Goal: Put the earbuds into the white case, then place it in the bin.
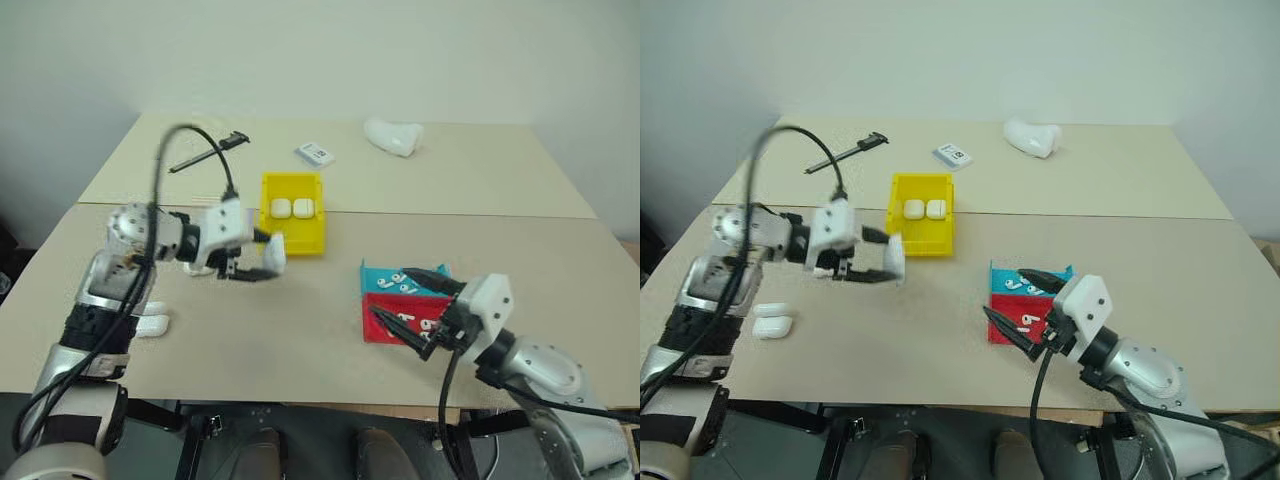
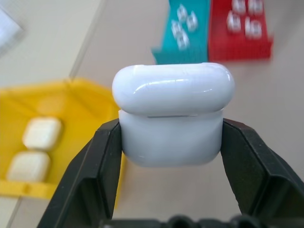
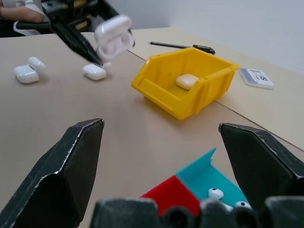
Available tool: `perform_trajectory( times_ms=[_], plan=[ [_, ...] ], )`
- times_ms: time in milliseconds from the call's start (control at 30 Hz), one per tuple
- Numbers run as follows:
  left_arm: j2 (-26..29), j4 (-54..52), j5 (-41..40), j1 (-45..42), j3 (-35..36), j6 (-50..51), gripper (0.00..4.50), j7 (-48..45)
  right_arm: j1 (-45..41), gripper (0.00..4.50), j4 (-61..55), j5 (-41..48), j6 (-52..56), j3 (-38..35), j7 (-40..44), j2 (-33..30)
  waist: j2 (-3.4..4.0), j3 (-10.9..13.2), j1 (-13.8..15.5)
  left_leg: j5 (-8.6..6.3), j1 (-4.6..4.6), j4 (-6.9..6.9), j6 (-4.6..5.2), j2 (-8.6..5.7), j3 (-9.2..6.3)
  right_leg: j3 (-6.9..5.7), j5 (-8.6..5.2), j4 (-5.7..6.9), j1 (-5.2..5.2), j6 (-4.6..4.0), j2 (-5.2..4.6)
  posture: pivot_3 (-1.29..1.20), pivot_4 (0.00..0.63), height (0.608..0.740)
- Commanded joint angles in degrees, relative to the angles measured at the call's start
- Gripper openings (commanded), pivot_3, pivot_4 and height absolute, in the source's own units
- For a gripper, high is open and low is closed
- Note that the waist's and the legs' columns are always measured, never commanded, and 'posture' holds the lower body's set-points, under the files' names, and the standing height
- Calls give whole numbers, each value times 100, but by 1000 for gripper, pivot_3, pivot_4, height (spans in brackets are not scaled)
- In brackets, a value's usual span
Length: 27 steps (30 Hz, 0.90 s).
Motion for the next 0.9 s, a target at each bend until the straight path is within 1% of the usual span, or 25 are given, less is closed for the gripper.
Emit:
perform_trajectory(
  times_ms=[33, 100, 167, 200, 300, 367, 433, 500, 600, 667, 767, 900],
  plan=[
    [-457, -903, -1113, 257, 668, 409, 2792, 586, -282, 4500, -138, 370, 147, -389, 73, -197, 0, 0, -1, 0, 2, 0, 0, 0, 0, 1, 0, 0, 1, 0, 0, 0, 150, 740],
    [-963, -1223, -1717, 486, 880, 371, 2792, 817, -578, 4500, -124, 580, 368, -544, 72, -374, 1, 0, 2, 0, 6, 1, 0, 0, -1, 1, 1, 2, 8, 1, 0, 0, 150, 740],
    [-1358, -1384, -2005, 610, 855, 461, 2792, 1124, -907, 4500, -63, 741, 653, -648, 91, -622, 0, 0, 5, 0, 8, 3, 0, 0, -1, 1, 3, 3, 10, 3, -2, 0, 150, 740],
    [-1550, -1428, -2162, 670, 826, 479, 2792, 1212, -1080, 4500, -21, 631, 786, -613, 121, -840, 1, -1, 6, 0, 8, 7, 0, 0, -2, 1, 5, 3, 11, 3, 1, 0, 150, 740],
    [-1880, -1474, -2565, 800, 581, 466, 2792, 976, -1673, 4500, 59, 181, 1412, -194, 414, -1881, 3, -1, 3, 0, 9, 6, 0, -2, -2, 2, 5, 2, 11, 3, 2, 0, 150, 740],
    [-2147, -1495, -2825, 746, 440, 614, 2792, 1111, -2025, 4500, 101, 341, 1695, -94, 740, -2346, 2, -1, 5, 0, 7, 5, 0, -2, -2, 1, 5, -4, 10, 2, 2, 0, 150, 740],
    [-2314, -1494, -2962, 698, 287, 582, 2792, 1030, -2418, 4500, 100, 372, 2059, 123, 1054, -2845, 3, -1, 4, -1, 3, 4, 1, -3, -2, 3, 5, -6, 8, 3, 1, 0, 150, 740],
    [-2353, -1459, -2968, 681, 120, 471, 2792, 817, -2697, 4500, 130, 348, 2159, 311, 1435, -3218, 3, -1, 3, -2, 2, 5, 3, -6, -1, 5, 4, -7, 6, 3, -2, 0, 150, 740],
    [-2280, -1297, -3019, 661, 38, 349, 2792, 474, -3001, 3886, 154, 337, 2280, 573, 1836, -3557, 3, -1, -9, -3, 4, 4, 4, -5, -1, 5, 4, -10, 8, 3, 0, 0, 150, 740],
    [-2136, -1163, -3044, 636, 66, 285, 2792, 160, -3138, 3276, 163, 154, 2327, 854, 2002, -3708, 4, -1, -14, -3, 4, 4, 4, -3, -2, 4, 5, -9, 7, 3, 1, 0, 150, 740],
    [-1972, -940, -2876, 581, 97, 35, 2792, -95, -3245, 3276, 198, -171, 2269, 1282, 2277, -3865, 4, -1, -9, -2, 7, 4, 4, -1, -2, 3, 4, -7, 5, 2, 3, 0, 150, 740],
    [-1929, -911, -2830, 614, 98, -112, 2792, -38, -3163, 3276, 231, -730, 2047, 1768, 2467, -3931, 4, -1, 0, -3, 1, 4, 4, -3, -1, 3, 4, -11, 3, 3, -2, 0, 150, 740]
  ],
)
